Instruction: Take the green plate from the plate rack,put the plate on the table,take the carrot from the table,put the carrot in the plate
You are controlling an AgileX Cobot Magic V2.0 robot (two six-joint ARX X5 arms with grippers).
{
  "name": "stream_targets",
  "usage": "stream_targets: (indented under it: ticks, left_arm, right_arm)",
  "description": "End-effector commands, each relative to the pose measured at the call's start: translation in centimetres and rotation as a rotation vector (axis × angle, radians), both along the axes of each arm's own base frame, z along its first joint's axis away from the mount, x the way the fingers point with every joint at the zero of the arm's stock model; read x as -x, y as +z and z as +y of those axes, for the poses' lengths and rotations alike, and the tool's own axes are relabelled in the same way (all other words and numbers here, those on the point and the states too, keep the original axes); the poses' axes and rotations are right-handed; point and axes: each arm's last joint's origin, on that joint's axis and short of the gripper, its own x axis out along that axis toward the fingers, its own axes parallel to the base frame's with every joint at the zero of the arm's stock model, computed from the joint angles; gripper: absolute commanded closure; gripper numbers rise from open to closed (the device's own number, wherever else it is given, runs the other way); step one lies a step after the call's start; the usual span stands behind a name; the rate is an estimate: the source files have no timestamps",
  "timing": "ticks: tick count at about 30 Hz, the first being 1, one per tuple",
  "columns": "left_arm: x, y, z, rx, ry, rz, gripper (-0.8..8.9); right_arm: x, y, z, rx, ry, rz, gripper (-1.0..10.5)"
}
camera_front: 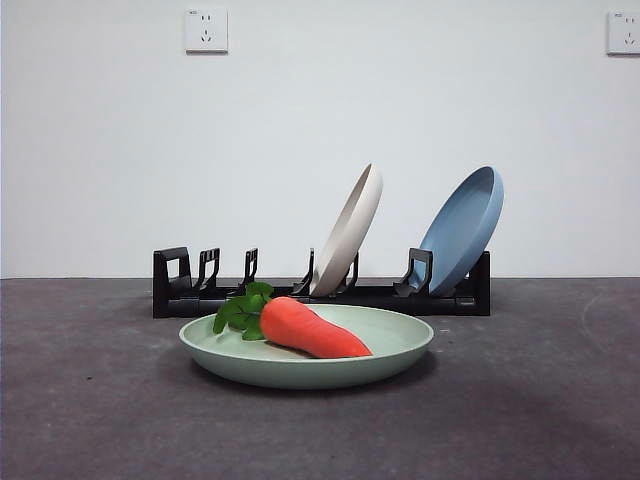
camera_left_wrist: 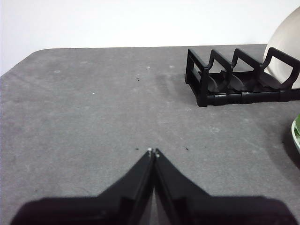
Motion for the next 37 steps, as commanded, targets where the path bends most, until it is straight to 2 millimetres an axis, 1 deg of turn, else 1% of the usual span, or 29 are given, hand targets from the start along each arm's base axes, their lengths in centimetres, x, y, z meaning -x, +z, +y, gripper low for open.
stream_targets:
  ticks: [1, 7, 10, 17, 19, 37]
  left_arm:
    - [0.0, -0.4, 0.0, 0.007, 0.002, 0.008, 8.17]
    - [0.0, -0.4, 0.0, 0.008, 0.002, 0.008, 8.17]
    - [0.0, -0.4, 0.0, 0.007, 0.002, 0.008, 8.17]
    - [0.0, -0.4, 0.0, 0.007, 0.002, 0.008, 8.17]
    - [0.0, -0.4, 0.0, 0.008, 0.002, 0.008, 8.17]
    - [0.0, -0.4, 0.0, 0.008, 0.002, 0.008, 8.17]
  right_arm:
    - [-0.3, -2.3, -0.1, -0.004, -0.015, -0.009, 9.5]
    - [-0.5, -6.3, 0.0, -0.062, -0.021, 0.026, 9.5]
    - [-0.7, -7.5, 0.0, -0.084, -0.025, 0.068, 9.5]
    - [-0.6, -7.9, 0.0, -0.075, -0.028, 0.113, 9.5]
    - [-0.6, -7.9, 0.0, -0.108, -0.028, 0.121, 9.5]
    - [-0.6, -7.8, 0.0, -0.118, -0.030, 0.118, 9.5]
